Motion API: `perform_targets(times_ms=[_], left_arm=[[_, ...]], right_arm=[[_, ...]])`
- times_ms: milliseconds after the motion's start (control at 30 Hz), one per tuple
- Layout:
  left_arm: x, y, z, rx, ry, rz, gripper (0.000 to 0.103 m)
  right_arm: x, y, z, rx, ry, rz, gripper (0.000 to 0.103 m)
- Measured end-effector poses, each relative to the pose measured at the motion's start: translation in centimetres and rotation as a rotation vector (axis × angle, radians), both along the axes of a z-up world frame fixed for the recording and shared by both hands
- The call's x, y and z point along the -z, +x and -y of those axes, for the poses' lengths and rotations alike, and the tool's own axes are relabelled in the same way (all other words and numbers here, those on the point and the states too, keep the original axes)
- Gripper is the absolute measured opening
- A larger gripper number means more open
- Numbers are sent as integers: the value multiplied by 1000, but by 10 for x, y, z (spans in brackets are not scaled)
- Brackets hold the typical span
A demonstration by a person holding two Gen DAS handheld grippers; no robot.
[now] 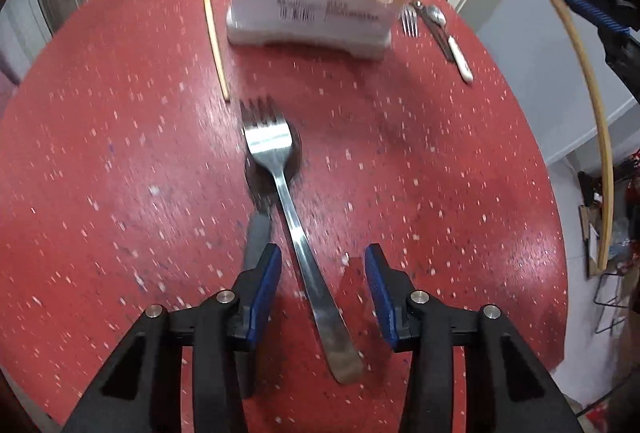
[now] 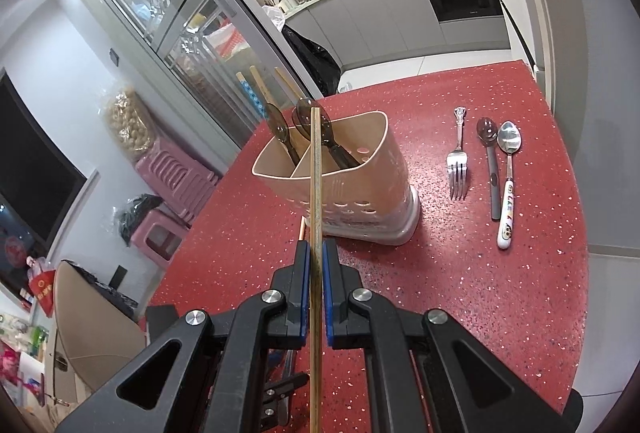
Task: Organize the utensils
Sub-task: 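Grasp the steel fork by its handle with the left tool, then lift the fork with the left tool and carry it toward the beige holder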
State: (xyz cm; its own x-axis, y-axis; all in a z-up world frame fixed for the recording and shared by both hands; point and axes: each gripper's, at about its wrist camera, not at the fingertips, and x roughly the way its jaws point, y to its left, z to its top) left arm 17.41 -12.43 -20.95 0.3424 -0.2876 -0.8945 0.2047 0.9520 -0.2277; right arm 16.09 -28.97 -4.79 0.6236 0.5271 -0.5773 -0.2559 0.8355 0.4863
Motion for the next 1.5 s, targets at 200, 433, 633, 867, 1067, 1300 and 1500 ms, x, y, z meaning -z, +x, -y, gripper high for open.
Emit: perform_targets(times_ms=[200, 433, 633, 867, 1067, 1300, 1500], left_arm=[[1, 2, 12, 9, 1, -9, 68], [-8, 29, 23, -1, 33, 18, 68], [-11, 38, 23, 5, -11, 23, 31], [-25, 30, 15, 12, -116, 126, 31], [-62, 22, -9, -41, -190, 247, 31], [-126, 31, -44, -98, -255, 403, 31], [-172, 60, -69, -139, -279, 513, 31]], right_arm=[[2, -1, 3, 3, 23, -5, 7], [-1, -3, 2, -2, 27, 9, 7], [0, -3, 5, 4, 26, 8, 7], [4, 0, 6, 21, 3, 1, 7], [-3, -2, 1, 41, -54, 48, 7], [-20, 6, -9, 37, -96, 111, 7], [-42, 27, -14, 37, -102, 157, 7]])
